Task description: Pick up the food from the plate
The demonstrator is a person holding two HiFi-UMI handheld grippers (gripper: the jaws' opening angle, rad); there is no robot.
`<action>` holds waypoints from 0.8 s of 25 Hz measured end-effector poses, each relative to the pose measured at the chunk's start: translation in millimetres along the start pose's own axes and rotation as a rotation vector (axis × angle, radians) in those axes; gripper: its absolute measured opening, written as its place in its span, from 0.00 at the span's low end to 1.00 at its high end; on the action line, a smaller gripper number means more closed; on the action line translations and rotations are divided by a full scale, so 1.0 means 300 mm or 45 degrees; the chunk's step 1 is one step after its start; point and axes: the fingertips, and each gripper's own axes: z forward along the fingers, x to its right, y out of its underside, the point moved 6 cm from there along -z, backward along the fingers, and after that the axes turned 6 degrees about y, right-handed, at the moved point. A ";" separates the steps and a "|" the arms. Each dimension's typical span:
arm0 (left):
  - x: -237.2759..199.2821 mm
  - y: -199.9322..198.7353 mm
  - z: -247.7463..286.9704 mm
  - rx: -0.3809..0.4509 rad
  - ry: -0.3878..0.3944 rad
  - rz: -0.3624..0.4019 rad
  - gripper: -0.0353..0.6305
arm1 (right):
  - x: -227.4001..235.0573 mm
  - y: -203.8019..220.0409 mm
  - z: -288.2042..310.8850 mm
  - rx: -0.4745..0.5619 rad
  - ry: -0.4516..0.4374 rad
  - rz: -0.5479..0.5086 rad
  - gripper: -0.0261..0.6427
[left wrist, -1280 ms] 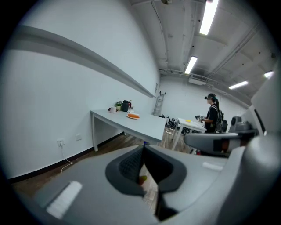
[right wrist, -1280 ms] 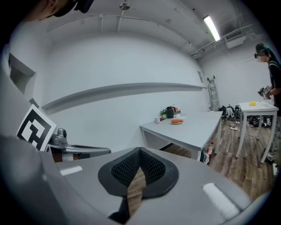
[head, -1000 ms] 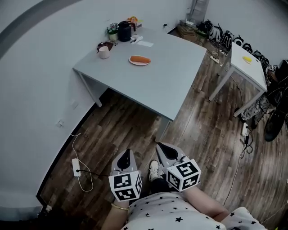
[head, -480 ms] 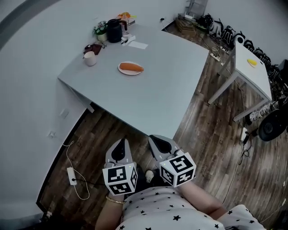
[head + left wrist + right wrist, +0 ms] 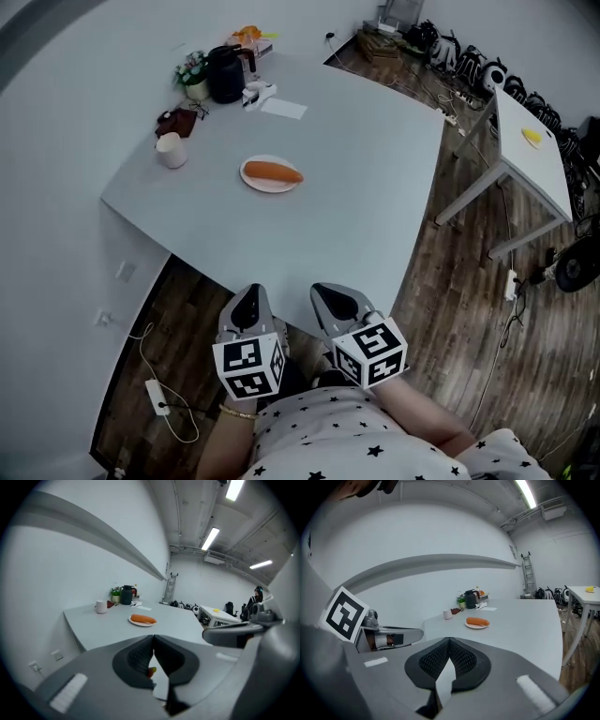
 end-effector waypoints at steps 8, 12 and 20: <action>-0.190 -0.151 0.319 -0.075 0.122 0.039 0.06 | 0.076 -0.155 0.401 -0.069 0.070 -0.069 0.04; -0.253 -0.196 0.445 -0.095 0.179 0.047 0.06 | 0.144 -0.227 0.605 -0.108 0.094 -0.227 0.04; -0.337 -0.222 0.628 -0.186 0.244 0.047 0.06 | 0.283 -0.303 1.045 -0.359 0.089 -0.636 0.28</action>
